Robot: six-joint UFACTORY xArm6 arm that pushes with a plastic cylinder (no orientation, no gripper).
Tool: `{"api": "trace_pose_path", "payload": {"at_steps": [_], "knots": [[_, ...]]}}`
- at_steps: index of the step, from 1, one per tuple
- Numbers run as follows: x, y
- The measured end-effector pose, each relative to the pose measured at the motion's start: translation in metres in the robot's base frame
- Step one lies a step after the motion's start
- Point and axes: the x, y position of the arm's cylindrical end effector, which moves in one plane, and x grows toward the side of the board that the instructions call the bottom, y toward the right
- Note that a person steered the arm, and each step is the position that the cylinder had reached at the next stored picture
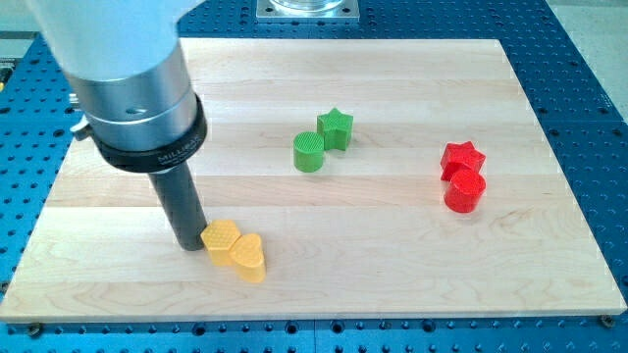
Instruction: Move the yellow hexagon close to the green blocks
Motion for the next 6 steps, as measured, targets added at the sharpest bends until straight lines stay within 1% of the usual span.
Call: {"api": "trace_pose_path", "payload": {"at_steps": [1,2,3,4,6], "knots": [[0.011,-0.019],[0.020,-0.002],[0.026,0.046],[-0.012,0.093],[-0.026,0.096]]}}
